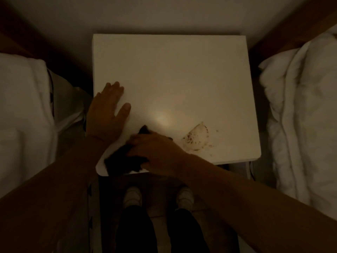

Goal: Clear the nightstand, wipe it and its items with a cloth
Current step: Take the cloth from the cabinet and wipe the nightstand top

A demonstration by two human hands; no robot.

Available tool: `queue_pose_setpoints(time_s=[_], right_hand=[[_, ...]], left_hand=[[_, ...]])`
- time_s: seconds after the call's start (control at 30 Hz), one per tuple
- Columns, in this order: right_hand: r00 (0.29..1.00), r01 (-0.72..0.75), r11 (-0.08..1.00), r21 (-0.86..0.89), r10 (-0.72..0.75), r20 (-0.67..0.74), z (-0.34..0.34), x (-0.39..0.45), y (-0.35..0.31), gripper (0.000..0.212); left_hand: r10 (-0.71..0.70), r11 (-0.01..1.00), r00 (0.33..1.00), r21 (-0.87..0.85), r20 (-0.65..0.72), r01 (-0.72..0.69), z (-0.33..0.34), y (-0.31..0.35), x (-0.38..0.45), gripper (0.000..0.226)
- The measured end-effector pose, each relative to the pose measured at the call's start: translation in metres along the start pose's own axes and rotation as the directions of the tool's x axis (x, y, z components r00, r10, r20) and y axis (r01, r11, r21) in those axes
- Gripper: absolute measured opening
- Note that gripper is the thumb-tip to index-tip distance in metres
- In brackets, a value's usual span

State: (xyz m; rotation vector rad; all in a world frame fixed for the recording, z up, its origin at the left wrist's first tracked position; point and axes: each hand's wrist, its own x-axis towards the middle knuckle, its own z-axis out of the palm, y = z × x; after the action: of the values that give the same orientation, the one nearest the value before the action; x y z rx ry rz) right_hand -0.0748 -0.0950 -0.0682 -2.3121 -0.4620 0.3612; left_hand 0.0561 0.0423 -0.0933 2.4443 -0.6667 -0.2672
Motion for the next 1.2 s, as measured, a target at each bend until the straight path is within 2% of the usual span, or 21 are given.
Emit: queue_pose_setpoints(time_s=[0.03,0.07,0.13,0.2,0.23,0.27,0.33,0.37,0.4,0.47,0.5,0.63,0.7,0.77,0.83,0.9,0.93,1.0,1.07,1.1,1.2], right_hand=[[0.998,0.046,0.999,0.007,-0.046,0.049,-0.004,-0.004,0.002,0.032],[0.998,0.055,0.998,-0.016,-0.054,0.024,-0.014,-0.009,0.007,0.03],[0.974,-0.046,0.998,-0.04,0.035,-0.225,-0.042,-0.021,0.027,0.023],[0.836,-0.171,0.985,0.004,0.148,-0.528,-0.075,-0.048,0.057,0.023],[0.753,-0.278,0.96,0.033,0.239,-0.613,-0.089,-0.066,0.074,0.027],[0.683,-0.421,0.905,0.063,0.361,-0.635,-0.098,-0.085,0.091,0.03],[0.545,-0.687,0.72,0.095,0.597,-0.589,-0.098,-0.113,0.115,0.041],[0.497,-0.741,0.663,0.105,0.648,-0.577,-0.091,-0.121,0.12,0.045],[0.47,-0.745,0.653,0.138,0.66,-0.585,-0.084,-0.121,0.119,0.047],[0.465,-0.7,0.689,0.185,0.638,-0.614,-0.07,-0.111,0.097,0.048],[0.487,-0.682,0.71,0.177,0.621,-0.614,-0.06,-0.104,0.084,0.047],[0.682,-0.575,0.818,0.018,0.492,-0.541,-0.008,-0.078,0.031,0.05],[0.787,-0.447,0.894,-0.025,0.38,-0.486,0.009,-0.071,0.013,0.049],[0.9,-0.264,0.964,-0.012,0.242,-0.363,0.017,-0.061,0.0,0.047],[0.935,-0.164,0.987,0.009,0.158,-0.319,0.004,-0.058,0.001,0.037],[0.889,-0.2,0.98,0.014,0.187,-0.418,-0.022,-0.068,0.02,0.024],[0.827,-0.298,0.954,0.032,0.274,-0.491,-0.038,-0.08,0.036,0.024],[0.659,-0.565,0.824,0.045,0.483,-0.576,-0.065,-0.117,0.073,0.03],[0.508,-0.77,0.637,0.018,0.631,-0.586,-0.075,-0.159,0.103,0.044],[0.477,-0.793,0.609,0.028,0.648,-0.594,-0.073,-0.172,0.11,0.049],[0.455,-0.761,0.642,0.093,0.63,-0.63,-0.056,-0.171,0.102,0.053]], left_hand=[[0.014,0.999,1.0,0.029,0.012,-0.014,0.001,-0.001,0.0,0.072],[0.041,0.996,0.999,0.078,0.019,-0.042,0.002,-0.001,0.0,0.071],[0.1,0.973,0.995,0.207,0.018,-0.101,0.005,-0.001,-0.002,0.067],[0.125,0.944,0.992,0.304,0.024,-0.127,0.009,-0.001,-0.002,0.065],[0.125,0.934,0.992,0.334,0.032,-0.128,0.011,-0.002,-0.002,0.066],[0.118,0.926,0.992,0.357,0.04,-0.125,0.012,-0.003,-0.001,0.066],[0.104,0.915,0.993,0.385,0.057,-0.118,0.013,-0.003,0.0,0.064],[0.107,0.912,0.992,0.392,0.062,-0.123,0.013,-0.003,-0.002,0.063],[0.116,0.908,0.991,0.397,0.062,-0.131,0.013,-0.001,-0.003,0.061],[0.137,0.912,0.989,0.384,0.05,-0.146,0.013,0.002,-0.005,0.058],[0.13,0.925,0.991,0.355,0.042,-0.137,0.014,0.005,-0.006,0.056],[0.046,0.993,0.998,0.103,0.049,-0.051,0.015,0.012,-0.018,0.055],[0.101,0.991,0.992,0.082,0.078,-0.107,0.013,0.017,-0.024,0.057],[0.113,0.989,0.99,0.091,0.079,-0.12,0.009,0.016,-0.025,0.058],[0.095,0.99,0.993,0.102,0.065,-0.102,0.008,0.018,-0.022,0.058],[0.096,0.987,0.994,0.123,0.054,-0.102,0.01,0.02,-0.025,0.056],[0.101,0.985,0.993,0.133,0.059,-0.108,0.009,0.02,-0.024,0.056],[0.098,0.984,0.992,0.139,0.077,-0.108,0.007,0.018,-0.026,0.058],[0.107,0.985,0.989,0.126,0.098,-0.119,0.007,0.017,-0.024,0.06],[0.11,0.984,0.987,0.127,0.119,-0.125,0.006,0.016,-0.024,0.06],[0.116,0.984,0.974,0.109,0.197,-0.14,0.001,0.008,-0.028,0.063]])
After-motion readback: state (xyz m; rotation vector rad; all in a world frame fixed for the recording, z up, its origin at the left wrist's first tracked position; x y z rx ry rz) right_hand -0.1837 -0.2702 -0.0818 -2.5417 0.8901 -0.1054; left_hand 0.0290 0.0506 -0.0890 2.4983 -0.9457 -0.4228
